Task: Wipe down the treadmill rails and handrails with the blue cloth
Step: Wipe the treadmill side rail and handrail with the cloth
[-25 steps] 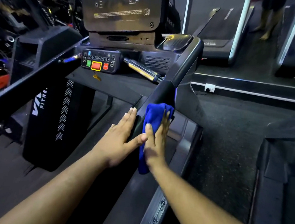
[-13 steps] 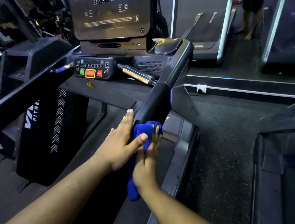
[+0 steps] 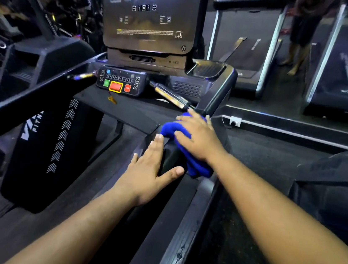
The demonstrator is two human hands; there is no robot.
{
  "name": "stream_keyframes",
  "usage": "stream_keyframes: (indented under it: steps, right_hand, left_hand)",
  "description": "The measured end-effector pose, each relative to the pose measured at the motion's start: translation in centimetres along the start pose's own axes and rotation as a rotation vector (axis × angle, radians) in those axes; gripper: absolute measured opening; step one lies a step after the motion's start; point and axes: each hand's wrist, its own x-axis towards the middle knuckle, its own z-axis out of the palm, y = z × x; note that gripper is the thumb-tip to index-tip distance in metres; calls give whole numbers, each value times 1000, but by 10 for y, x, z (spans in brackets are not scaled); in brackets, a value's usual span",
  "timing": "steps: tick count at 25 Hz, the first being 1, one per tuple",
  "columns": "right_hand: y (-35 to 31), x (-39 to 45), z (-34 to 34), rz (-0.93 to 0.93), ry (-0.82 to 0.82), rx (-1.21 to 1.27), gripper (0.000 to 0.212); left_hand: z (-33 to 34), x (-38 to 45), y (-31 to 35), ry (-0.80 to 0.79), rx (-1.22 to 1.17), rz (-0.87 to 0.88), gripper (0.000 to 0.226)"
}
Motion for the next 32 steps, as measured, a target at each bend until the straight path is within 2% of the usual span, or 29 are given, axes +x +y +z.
stream_keyframes:
  steps: [3,5,8,10,11,12,14,16,18,20,23,27,32]
  right_hand:
    - [35,55,-26,270,14,-99,51]
    - [21,61,-25,354,5,-87,51]
    - [-10,10,-2,135,-25,7,51]
    - [-5,-12,-1,0,-30,1,56]
    - [6,-2,-4,-11,-28,-30,56]
    - [16,18,-7,26,-31,-65,54]
    - [25,53,-19,212,-45,-129,51]
    - [16,58,-20,316,-30,-117,50]
    - [-9,28,-5,258,-15,-31,48]
    - [-30,-15,7,119,-41,40,53]
    - [-23,-18,-2,-10,-65,-48,62]
    - [-34,-3,1,304,15,-37,51]
    - [-111,-82,32,242,74,122,45]
  left_hand:
    - [-1,-2,3,-8,67,-28,110]
    - [-2,-1,3,-5,64,-29,113]
    - [-2,0,0,-11,49,-24,122]
    - [-2,1,0,-20,49,-23,123]
    - [-2,2,1,-22,54,-24,122]
    - [-2,3,1,-21,62,-28,119]
    - [-3,2,2,-22,74,-39,115]
    - [-3,0,3,-9,67,-39,115]
    - [-3,0,2,-5,34,-39,115]
    - [-2,1,0,23,-36,-36,116]
    - [-2,-8,-5,94,-161,-53,114]
    - [-2,-59,-25,10,-45,-58,111]
    - [-3,-134,-53,-19,-79,-3,115]
